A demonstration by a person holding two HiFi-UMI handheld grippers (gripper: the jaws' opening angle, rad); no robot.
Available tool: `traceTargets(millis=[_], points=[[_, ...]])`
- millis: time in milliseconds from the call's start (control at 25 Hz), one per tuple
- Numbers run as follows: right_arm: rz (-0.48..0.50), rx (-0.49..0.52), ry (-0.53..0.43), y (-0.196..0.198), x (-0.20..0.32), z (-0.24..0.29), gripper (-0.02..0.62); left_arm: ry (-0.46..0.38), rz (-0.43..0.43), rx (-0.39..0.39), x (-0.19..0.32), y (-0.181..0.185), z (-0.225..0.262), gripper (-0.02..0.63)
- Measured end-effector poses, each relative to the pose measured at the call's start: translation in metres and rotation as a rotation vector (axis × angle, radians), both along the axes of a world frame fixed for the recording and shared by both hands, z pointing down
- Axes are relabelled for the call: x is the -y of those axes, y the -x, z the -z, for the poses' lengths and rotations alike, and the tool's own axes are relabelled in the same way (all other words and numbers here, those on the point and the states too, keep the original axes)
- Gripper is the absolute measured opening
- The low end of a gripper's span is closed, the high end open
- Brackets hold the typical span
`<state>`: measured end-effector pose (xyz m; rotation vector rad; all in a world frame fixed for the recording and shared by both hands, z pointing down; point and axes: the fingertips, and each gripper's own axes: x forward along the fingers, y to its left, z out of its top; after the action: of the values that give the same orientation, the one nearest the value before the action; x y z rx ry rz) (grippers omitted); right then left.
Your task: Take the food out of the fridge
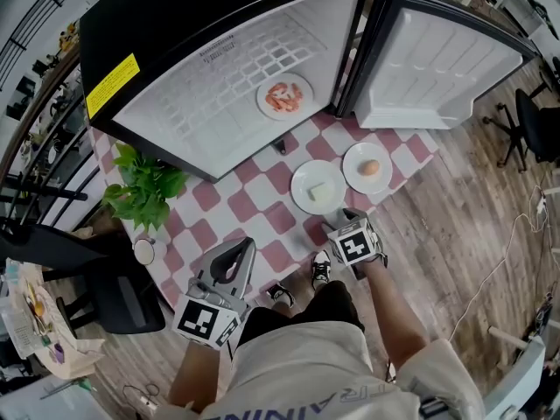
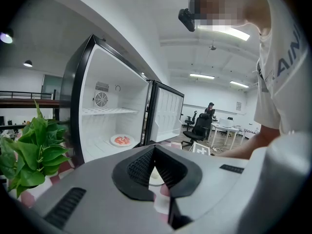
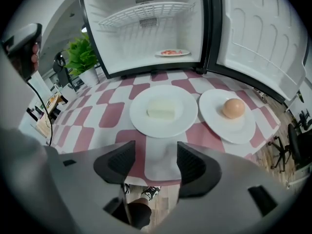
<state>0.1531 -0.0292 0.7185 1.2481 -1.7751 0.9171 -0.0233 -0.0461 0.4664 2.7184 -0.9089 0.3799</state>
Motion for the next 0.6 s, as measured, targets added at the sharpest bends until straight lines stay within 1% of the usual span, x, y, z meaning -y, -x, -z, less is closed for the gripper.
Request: traceTargets(millis=[40,120,160,240,360,480,600], points=[[-0.012,0.004,-0.019,-0.002,0.000,0.006,0.259,-0.004,-0.001,-0.004,0.000,0.000,0.002,0.006],[-0.036,-0.003,-0.085,-0.008,0.003,0.024,0.080,-0.018,-0.003,-0.014,0.001,-0.002,0.007,0.006],[-0.039,-0.004,-0.122,-0.010,0.005,0.034,0.040,-0.026,-0.004,-0.021,0.003,-0.004,0.010,0.006],[-0.033,0.016,-0.181,-0.009,0.008,0.052,0.026,-0.039,-0.004,-0.035,0.004,-0.006,0.018,0.006],[-0.025,0.036,-0.263,-0.008,0.014,0.082,0.021,-0.054,-0.010,-0.057,0.006,-0.009,0.029,0.006],[-0.021,0.060,-0.373,0.000,0.024,0.125,0.021,-0.073,-0.017,-0.068,0.009,-0.009,0.040,0.006],[0.010,0.067,-0.490,0.011,0.032,0.168,0.020,-0.106,-0.007,-0.077,0.012,-0.005,0.053,0.006]])
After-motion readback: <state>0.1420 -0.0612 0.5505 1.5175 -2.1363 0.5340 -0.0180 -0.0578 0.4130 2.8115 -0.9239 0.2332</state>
